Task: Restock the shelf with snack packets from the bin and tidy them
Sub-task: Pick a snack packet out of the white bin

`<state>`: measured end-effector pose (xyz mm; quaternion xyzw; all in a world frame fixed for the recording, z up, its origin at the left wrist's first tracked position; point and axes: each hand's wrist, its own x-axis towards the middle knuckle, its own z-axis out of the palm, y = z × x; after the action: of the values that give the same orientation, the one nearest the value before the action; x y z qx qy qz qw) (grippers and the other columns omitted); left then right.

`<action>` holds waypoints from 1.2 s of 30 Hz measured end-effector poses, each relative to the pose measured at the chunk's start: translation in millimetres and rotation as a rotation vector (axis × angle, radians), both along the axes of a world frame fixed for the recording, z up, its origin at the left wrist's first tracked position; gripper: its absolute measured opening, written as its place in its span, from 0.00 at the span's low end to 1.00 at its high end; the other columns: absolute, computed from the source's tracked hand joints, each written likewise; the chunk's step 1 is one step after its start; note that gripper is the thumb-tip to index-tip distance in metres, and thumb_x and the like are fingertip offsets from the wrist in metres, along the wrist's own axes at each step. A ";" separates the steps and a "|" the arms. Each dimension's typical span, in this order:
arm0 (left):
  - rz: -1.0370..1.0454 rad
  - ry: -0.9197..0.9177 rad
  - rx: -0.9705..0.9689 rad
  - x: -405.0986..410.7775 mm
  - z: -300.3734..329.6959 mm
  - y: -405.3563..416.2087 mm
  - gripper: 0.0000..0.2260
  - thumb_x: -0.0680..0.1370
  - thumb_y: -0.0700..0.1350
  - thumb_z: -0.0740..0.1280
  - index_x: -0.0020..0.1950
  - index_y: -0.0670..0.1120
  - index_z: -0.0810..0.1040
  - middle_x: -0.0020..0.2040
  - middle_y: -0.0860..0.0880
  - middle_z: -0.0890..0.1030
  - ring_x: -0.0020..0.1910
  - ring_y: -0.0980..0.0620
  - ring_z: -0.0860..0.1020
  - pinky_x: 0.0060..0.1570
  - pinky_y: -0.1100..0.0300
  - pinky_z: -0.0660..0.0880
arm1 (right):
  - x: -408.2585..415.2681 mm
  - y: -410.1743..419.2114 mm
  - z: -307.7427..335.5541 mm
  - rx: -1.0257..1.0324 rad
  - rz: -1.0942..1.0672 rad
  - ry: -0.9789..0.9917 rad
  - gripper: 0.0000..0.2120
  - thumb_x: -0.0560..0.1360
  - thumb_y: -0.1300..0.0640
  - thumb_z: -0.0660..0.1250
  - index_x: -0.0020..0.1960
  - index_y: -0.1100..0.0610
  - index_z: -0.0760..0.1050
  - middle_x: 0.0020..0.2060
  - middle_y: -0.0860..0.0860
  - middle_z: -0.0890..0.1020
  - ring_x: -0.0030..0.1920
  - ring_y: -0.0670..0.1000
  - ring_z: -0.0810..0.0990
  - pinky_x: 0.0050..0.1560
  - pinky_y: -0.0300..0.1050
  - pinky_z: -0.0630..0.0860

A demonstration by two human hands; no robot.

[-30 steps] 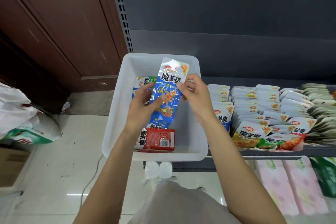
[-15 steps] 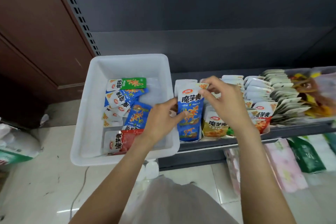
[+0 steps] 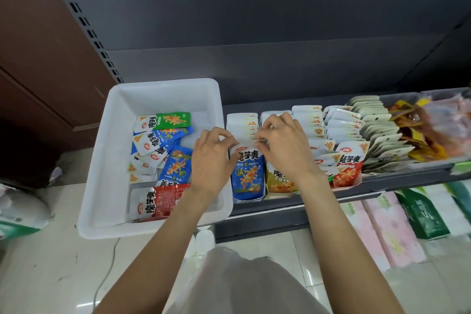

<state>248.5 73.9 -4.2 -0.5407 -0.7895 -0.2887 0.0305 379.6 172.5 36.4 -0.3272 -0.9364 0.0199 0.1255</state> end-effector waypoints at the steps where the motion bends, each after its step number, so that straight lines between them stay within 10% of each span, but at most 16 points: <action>1: 0.004 -0.002 -0.009 -0.9 -1.5 -0.4 0.10 0.68 0.45 0.76 0.48 0.45 0.82 0.50 0.48 0.77 0.49 0.46 0.75 0.49 0.52 0.72 | -1.2 0.6 -0.6 0.002 -0.021 -0.017 0.08 0.75 0.54 0.67 0.50 0.55 0.82 0.50 0.53 0.79 0.54 0.56 0.71 0.54 0.50 0.68; 8: 0.133 -0.242 0.341 -29.6 14.0 -27.8 0.09 0.74 0.43 0.69 0.54 0.45 0.77 0.54 0.49 0.75 0.52 0.60 0.70 0.53 0.75 0.65 | -16.6 -9.9 17.3 -0.125 -0.055 0.357 0.10 0.76 0.58 0.66 0.57 0.55 0.77 0.51 0.52 0.79 0.51 0.53 0.75 0.50 0.49 0.73; 12: 0.114 -0.298 0.214 -77.8 9.7 -69.4 0.05 0.74 0.42 0.67 0.49 0.44 0.78 0.49 0.51 0.77 0.47 0.53 0.75 0.48 0.64 0.71 | -45.9 -42.2 20.2 -0.377 0.114 0.472 0.09 0.76 0.60 0.64 0.55 0.54 0.77 0.44 0.48 0.80 0.42 0.47 0.77 0.42 0.41 0.73; 18: 0.163 -0.214 -0.572 -139.3 -38.6 -96.0 0.21 0.73 0.49 0.70 0.65 0.50 0.72 0.63 0.47 0.74 0.62 0.46 0.71 0.59 0.54 0.70 | -137.1 -69.8 -47.7 -0.483 0.221 -0.031 0.13 0.77 0.56 0.63 0.60 0.56 0.75 0.55 0.53 0.79 0.54 0.54 0.77 0.53 0.47 0.73; 26: 0.163 -0.045 -0.762 -145.1 -65.2 -77.2 0.29 0.76 0.55 0.64 0.74 0.52 0.58 0.75 0.47 0.56 0.70 0.42 0.58 0.64 0.50 0.66 | -198.5 -67.4 -100.8 -0.423 -0.035 -0.463 0.35 0.69 0.47 0.73 0.66 0.63 0.62 0.59 0.59 0.71 0.59 0.58 0.71 0.57 0.48 0.70; 29: 0.136 -0.015 -0.793 -148.2 -67.4 -78.5 0.32 0.74 0.58 0.66 0.75 0.53 0.57 0.75 0.47 0.55 0.70 0.42 0.58 0.64 0.49 0.65 | -195.7 -63.7 -90.5 -0.435 -0.010 -0.499 0.24 0.72 0.55 0.73 0.62 0.62 0.69 0.57 0.57 0.77 0.58 0.57 0.76 0.52 0.47 0.72; 33: 0.210 -0.251 -0.572 -149.6 -53.4 -82.1 0.24 0.75 0.53 0.66 0.71 0.52 0.67 0.73 0.48 0.63 0.69 0.44 0.62 0.63 0.51 0.66 | -180.9 -63.1 -52.7 -0.248 -0.014 -0.339 0.13 0.76 0.60 0.66 0.59 0.60 0.74 0.56 0.56 0.75 0.55 0.57 0.76 0.50 0.49 0.73; 36: 0.342 -0.571 -0.032 -140.4 -31.8 -83.7 0.19 0.76 0.48 0.67 0.67 0.50 0.71 0.62 0.48 0.74 0.59 0.47 0.73 0.54 0.59 0.70 | -156.8 -62.0 -18.3 -0.211 -0.134 0.003 0.10 0.79 0.57 0.61 0.60 0.56 0.72 0.51 0.55 0.79 0.49 0.60 0.79 0.43 0.47 0.71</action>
<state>108.2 -9.8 -36.0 -0.2981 -0.8500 -0.4067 -0.1526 222.8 110.5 18.1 -0.4004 -0.9049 0.1102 0.0928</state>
